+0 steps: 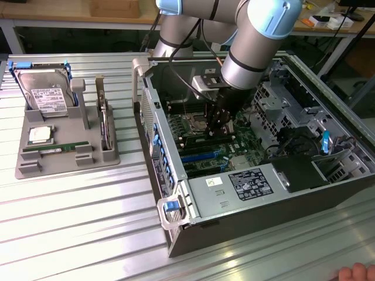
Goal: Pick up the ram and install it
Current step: 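Insert the ram into the slot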
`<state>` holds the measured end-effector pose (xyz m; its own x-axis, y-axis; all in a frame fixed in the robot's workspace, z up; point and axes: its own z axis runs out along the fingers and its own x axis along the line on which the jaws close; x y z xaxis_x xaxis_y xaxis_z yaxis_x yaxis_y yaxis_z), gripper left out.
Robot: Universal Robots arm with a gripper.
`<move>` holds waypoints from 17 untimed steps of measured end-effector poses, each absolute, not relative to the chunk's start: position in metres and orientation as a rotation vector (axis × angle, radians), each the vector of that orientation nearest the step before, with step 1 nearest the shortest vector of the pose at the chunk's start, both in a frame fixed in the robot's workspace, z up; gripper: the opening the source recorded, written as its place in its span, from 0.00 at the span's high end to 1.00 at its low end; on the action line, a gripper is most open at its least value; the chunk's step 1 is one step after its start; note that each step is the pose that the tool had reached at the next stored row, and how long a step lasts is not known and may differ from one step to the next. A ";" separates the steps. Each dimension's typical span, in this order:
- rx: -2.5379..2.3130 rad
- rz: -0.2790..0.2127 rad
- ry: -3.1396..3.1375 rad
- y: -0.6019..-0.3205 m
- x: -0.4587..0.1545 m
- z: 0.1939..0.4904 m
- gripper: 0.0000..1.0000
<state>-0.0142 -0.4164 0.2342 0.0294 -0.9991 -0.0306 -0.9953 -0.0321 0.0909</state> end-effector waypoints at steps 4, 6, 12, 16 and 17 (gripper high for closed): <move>2.220 -0.129 -2.154 -0.416 -0.014 0.233 0.87; 2.218 -0.126 -2.153 -0.416 -0.014 0.232 0.87; 2.217 -0.126 -2.154 -0.416 -0.014 0.232 0.87; 2.201 -0.127 -2.171 -0.416 -0.014 0.232 0.87; 2.199 -0.127 -2.174 -0.416 -0.014 0.232 0.87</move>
